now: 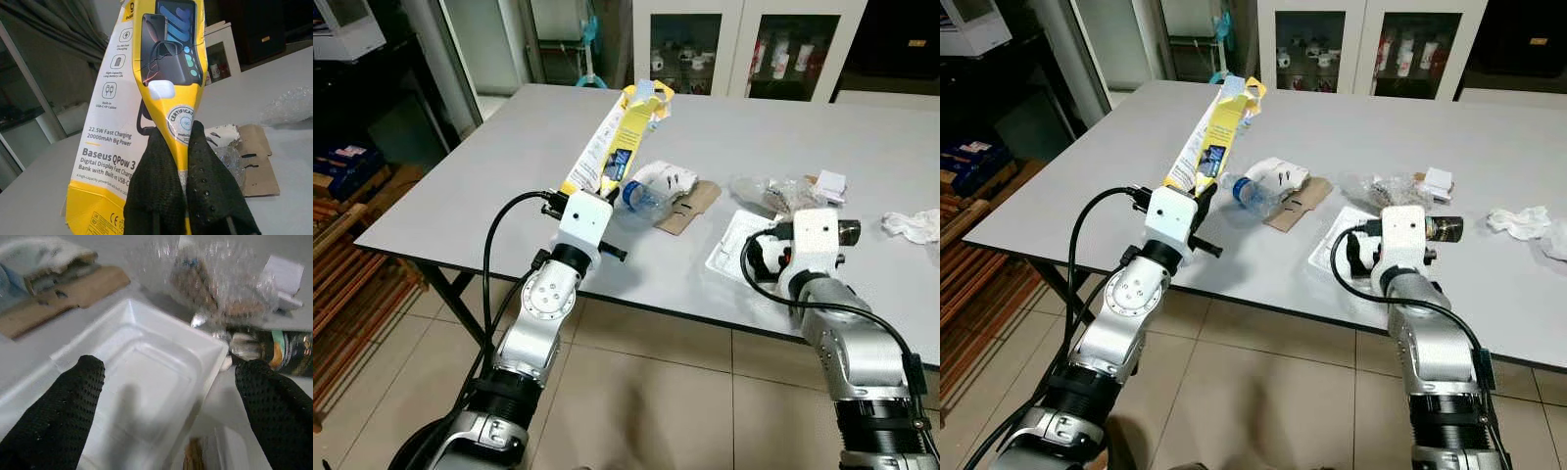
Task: Picking trash to rubbish bin
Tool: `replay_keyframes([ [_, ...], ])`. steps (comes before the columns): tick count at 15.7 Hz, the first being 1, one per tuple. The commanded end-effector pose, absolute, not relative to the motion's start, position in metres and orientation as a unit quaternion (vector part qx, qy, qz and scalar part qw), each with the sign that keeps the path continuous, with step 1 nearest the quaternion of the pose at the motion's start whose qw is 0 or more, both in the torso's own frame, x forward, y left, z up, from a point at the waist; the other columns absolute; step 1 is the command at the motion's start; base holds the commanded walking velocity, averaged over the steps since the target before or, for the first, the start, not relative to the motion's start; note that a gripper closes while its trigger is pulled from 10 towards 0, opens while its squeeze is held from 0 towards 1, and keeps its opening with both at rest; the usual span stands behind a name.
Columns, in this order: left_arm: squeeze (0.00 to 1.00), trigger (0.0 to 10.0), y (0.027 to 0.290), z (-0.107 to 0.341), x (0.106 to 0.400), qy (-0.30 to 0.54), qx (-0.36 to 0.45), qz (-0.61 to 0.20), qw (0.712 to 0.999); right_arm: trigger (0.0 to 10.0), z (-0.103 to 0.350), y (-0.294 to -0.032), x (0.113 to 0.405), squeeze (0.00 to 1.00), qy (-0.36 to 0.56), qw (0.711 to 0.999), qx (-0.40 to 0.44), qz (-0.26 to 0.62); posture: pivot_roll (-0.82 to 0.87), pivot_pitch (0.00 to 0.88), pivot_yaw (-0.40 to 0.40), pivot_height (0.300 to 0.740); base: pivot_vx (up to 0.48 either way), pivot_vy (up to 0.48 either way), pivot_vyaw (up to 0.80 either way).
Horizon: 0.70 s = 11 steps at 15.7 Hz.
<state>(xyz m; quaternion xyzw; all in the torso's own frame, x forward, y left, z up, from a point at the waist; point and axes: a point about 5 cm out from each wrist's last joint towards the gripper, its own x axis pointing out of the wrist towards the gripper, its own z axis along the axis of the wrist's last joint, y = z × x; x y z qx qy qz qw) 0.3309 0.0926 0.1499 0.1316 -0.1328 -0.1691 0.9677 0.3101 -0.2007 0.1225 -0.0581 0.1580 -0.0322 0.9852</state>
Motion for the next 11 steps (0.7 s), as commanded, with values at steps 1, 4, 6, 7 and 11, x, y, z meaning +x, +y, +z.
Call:
replay_keyframes([
  [1, 0.00, 10.0, 0.092, 0.148, 0.331, -0.125, 0.141, -0.176, 0.966, 10.0, 0.114, -0.200, 0.308, 0.00, 0.172, 0.983, -0.061, -0.033, -0.05, 0.000, 0.057, 0.740, 0.000, 0.000, 0.00],
  [4, 0.00, 10.0, 0.092, 0.147, 0.330, -0.124, 0.141, -0.176, 0.966, 10.0, 0.110, -0.200, 0.308, 0.00, 0.178, 0.982, -0.057, -0.034, -0.05, 0.000, 0.056, 0.740, 0.000, 0.000, 0.00],
  [6, 0.00, 10.0, 0.092, 0.147, 0.329, -0.123, 0.141, -0.176, 0.966, 10.0, 0.107, -0.198, 0.308, 0.00, 0.183, 0.981, -0.055, -0.034, -0.05, 0.000, 0.054, 0.740, 0.000, 0.000, 0.00],
  [7, 0.00, 10.0, 0.092, 0.147, 0.329, -0.123, 0.141, -0.176, 0.967, 10.0, 0.105, -0.198, 0.308, 0.00, 0.184, 0.981, -0.054, -0.034, -0.05, 0.000, 0.053, 0.740, 0.000, 0.000, 0.00],
  [11, 0.00, 10.0, 0.092, 0.146, 0.329, -0.121, 0.143, -0.173, 0.967, 10.0, 0.100, -0.199, 0.308, 0.00, 0.191, 0.979, -0.054, -0.036, -0.04, 0.001, 0.049, 0.740, 0.000, 0.000, 0.00],
])
